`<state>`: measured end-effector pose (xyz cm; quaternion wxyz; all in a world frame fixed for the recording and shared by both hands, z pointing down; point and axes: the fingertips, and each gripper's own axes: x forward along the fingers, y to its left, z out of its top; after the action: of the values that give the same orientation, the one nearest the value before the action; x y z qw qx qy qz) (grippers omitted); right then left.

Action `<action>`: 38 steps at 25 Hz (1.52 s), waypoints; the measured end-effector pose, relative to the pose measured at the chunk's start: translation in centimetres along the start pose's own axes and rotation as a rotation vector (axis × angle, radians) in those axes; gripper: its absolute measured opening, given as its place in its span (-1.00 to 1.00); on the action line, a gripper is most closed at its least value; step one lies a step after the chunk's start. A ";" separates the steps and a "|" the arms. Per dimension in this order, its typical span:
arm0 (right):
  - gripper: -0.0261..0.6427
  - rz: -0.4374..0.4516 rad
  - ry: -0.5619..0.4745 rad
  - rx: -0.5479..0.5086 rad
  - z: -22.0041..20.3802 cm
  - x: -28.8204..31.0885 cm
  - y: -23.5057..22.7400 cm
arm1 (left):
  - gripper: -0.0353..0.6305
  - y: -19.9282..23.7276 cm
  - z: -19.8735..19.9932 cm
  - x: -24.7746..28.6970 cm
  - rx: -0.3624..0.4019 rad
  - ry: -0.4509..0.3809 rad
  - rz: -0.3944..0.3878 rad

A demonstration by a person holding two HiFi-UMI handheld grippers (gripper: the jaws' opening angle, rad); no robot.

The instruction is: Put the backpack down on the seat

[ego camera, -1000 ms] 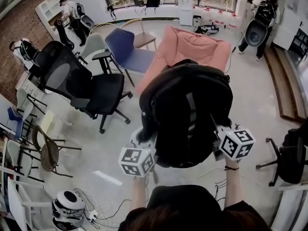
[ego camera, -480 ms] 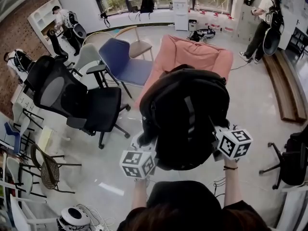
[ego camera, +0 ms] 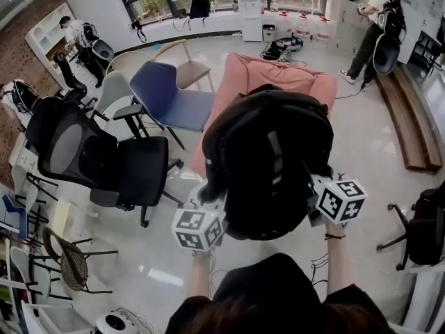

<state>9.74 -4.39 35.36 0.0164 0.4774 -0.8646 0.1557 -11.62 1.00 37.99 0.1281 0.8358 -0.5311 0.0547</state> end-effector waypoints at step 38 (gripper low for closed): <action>-0.75 -0.051 0.196 0.088 -1.0 30.4 -18.1 | -0.61 16.8 -1.2 31.5 -0.121 0.184 -0.021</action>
<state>8.15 -37.98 46.30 0.0840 0.4821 -0.8387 0.2391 -13.19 -32.98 48.89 0.2273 0.8234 -0.5107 0.0977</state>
